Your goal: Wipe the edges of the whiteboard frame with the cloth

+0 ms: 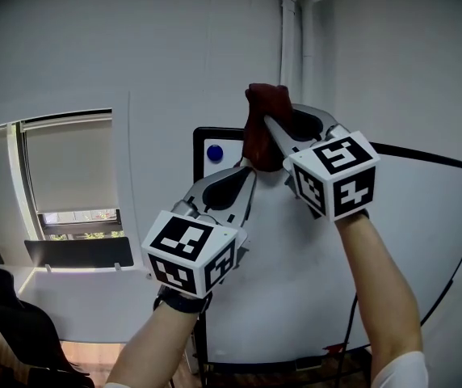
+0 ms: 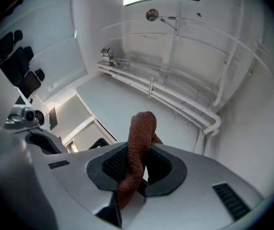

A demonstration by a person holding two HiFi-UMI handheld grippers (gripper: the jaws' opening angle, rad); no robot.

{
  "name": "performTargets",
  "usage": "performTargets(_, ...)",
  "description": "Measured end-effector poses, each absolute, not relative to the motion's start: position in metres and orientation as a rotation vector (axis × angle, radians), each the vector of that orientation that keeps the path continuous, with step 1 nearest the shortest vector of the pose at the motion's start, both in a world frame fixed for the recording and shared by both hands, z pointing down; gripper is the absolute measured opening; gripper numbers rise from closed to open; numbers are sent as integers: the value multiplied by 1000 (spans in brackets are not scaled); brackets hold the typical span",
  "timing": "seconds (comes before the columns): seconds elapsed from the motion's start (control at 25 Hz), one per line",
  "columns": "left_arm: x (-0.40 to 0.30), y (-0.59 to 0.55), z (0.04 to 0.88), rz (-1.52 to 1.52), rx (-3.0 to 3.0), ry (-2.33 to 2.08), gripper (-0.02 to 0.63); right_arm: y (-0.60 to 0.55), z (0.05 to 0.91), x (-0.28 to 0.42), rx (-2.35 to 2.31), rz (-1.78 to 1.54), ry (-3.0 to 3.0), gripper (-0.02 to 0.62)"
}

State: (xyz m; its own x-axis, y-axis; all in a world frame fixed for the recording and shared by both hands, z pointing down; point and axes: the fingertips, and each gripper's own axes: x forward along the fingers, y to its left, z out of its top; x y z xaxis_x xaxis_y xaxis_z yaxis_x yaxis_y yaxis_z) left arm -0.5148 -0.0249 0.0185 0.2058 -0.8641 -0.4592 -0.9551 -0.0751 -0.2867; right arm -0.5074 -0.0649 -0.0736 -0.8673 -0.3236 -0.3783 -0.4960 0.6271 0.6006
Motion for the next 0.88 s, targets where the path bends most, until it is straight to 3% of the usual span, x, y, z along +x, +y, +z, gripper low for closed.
performTargets(0.4, -500, -38, 28, 239, -2028, 1610, 9, -99, -61, -500, -1006, 1385, 2598, 82)
performTargets(0.88, -448, -63, 17, 288, -2079, 1522, 9, -135, -62, -447, -1084, 1317, 2605, 81)
